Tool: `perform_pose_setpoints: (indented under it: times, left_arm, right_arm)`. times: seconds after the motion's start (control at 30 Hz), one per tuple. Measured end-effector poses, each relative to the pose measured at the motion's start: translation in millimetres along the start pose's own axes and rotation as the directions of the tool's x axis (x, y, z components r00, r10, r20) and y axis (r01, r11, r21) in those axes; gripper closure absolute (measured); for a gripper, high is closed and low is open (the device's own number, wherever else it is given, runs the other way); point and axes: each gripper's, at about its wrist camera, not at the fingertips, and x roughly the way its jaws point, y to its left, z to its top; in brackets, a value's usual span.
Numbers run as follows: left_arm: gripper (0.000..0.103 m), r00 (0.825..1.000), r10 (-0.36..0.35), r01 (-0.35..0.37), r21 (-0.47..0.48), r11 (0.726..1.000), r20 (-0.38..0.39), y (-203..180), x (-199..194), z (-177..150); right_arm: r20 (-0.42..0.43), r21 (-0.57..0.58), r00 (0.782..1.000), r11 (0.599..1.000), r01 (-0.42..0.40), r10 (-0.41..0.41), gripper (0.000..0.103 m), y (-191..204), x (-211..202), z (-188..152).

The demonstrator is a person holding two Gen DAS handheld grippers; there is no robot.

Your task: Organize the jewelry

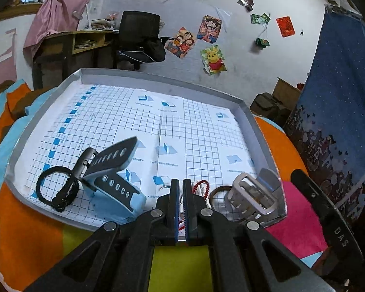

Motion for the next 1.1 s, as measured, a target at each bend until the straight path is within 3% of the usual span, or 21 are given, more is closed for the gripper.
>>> perform_pose_setpoints:
  times: [0.1, 0.17, 0.23, 0.33, 0.4, 0.5, 0.6, 0.7, 0.77, 0.97, 1.1]
  left_arm:
    - [0.099, 1.000, 0.012, -0.012, -0.002, 1.000, 0.015, -2.8, -8.4, -0.4]
    - [0.095, 1.000, 0.008, -0.008, -0.006, 1.000, 0.020, -5.6, -13.6, -0.4]
    - [0.084, 0.999, 0.018, -0.018, 0.004, 1.000, 0.036, -10.9, -23.5, -3.1]
    - [0.063, 0.996, 0.013, -0.012, -0.013, 1.000, 0.089, -11.7, -42.1, -5.0]
    - [0.032, 0.992, 0.018, -0.013, -0.040, 0.999, 0.126, -10.9, -55.1, -7.3]
    - [0.021, 0.981, 0.027, -0.016, -0.059, 0.998, 0.191, -10.0, -80.5, -12.3]
    - [0.003, 0.970, 0.049, -0.039, -0.046, 0.998, 0.237, -14.2, -104.0, -18.3]
    - [0.000, 0.952, 0.076, -0.070, -0.028, 0.997, 0.295, -17.8, -132.1, -29.8]
    - [0.000, 0.947, 0.085, -0.082, -0.024, 0.996, 0.311, -15.8, -145.2, -33.1]
    - [0.000, 0.924, 0.141, -0.135, -0.041, 0.990, 0.356, -6.8, -189.8, -56.6]
    - [0.000, 0.912, 0.157, -0.155, -0.035, 0.987, 0.380, -1.7, -213.4, -70.6]
  right_arm:
    - [0.019, -0.018, 1.000, 1.000, 0.013, -0.013, 0.097, 0.7, -11.3, 4.9]
    - [0.035, -0.030, 0.999, 0.999, 0.023, -0.022, 0.090, 2.4, -20.9, 8.2]
    - [0.052, -0.047, 0.998, 0.998, 0.036, -0.034, 0.071, 5.0, -31.6, 10.2]
    - [0.068, -0.068, 0.997, 0.997, 0.044, -0.039, 0.068, 9.1, -47.3, 14.6]
    - [0.073, -0.066, 0.997, 0.997, 0.038, -0.033, 0.068, 9.5, -58.5, 18.5]
    - [0.076, -0.081, 0.997, 0.996, 0.036, -0.030, 0.068, 8.3, -76.8, 23.8]
    - [0.089, -0.111, 0.996, 0.993, 0.040, -0.031, 0.047, 13.5, -96.1, 25.0]
    - [0.097, -0.123, 0.995, 0.992, 0.025, -0.013, 0.032, 19.7, -115.6, 26.0]
    - [0.099, -0.110, 0.995, 0.994, 0.011, 0.000, 0.012, 23.4, -127.0, 25.3]
    - [0.123, -0.091, 0.992, 0.996, -0.007, 0.019, 0.003, 37.1, -163.3, 17.3]
    - [0.149, -0.105, 0.989, 0.994, -0.011, 0.026, 0.002, 46.5, -187.8, 7.1]
